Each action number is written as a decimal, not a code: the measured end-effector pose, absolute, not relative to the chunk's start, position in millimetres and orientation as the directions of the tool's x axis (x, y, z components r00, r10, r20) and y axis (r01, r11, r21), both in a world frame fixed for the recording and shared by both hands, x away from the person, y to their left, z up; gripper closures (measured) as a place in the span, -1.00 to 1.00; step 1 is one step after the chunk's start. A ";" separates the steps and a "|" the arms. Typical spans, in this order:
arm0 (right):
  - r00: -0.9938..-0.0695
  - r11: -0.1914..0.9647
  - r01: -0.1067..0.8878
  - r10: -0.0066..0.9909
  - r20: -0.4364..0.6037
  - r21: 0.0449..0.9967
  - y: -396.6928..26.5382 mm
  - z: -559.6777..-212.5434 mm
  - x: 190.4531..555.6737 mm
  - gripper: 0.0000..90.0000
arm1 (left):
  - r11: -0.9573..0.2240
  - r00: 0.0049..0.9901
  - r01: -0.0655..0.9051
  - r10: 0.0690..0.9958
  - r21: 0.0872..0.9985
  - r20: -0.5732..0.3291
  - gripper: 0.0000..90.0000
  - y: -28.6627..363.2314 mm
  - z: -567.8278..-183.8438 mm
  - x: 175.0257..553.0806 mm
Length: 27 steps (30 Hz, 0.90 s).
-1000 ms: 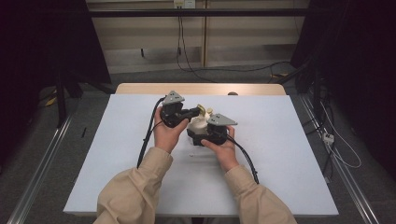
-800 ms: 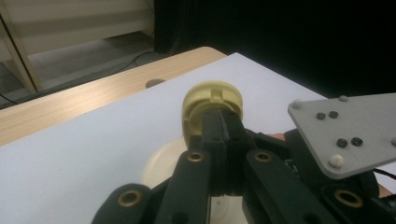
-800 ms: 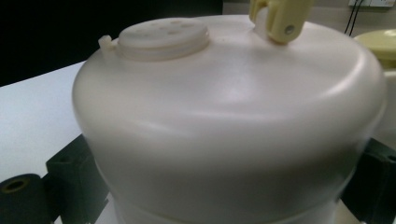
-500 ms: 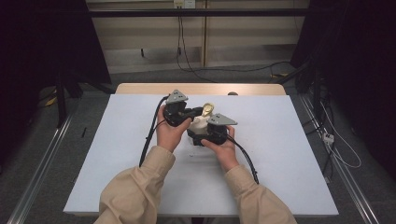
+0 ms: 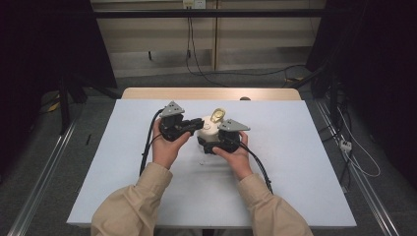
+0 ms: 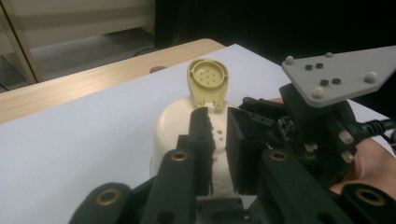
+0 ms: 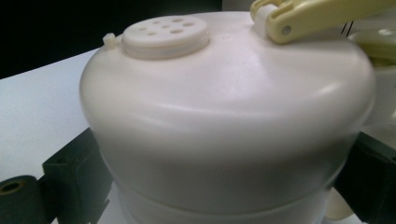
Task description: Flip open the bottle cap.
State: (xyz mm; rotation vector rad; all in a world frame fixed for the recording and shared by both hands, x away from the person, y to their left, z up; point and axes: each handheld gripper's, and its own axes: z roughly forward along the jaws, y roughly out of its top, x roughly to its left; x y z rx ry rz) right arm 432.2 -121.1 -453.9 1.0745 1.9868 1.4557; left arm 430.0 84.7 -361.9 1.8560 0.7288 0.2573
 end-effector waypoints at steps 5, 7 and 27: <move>-0.591 0.137 0.340 0.801 0.098 0.931 -122.7 -453.3 431.0 -0.90 | -0.250 0.786 0.368 0.598 0.895 -0.157 0.52 91.9 -363.2 423.7; -0.585 0.131 0.354 0.804 0.110 0.926 -122.7 -453.6 430.3 -0.92 | -0.259 0.789 0.370 0.594 0.892 -0.155 0.42 94.3 -365.3 421.9; -0.572 0.148 0.397 0.811 0.119 0.906 -139.8 -454.1 406.5 -0.90 | -0.246 0.778 0.382 0.606 0.891 -0.166 -0.50 132.8 -392.3 398.0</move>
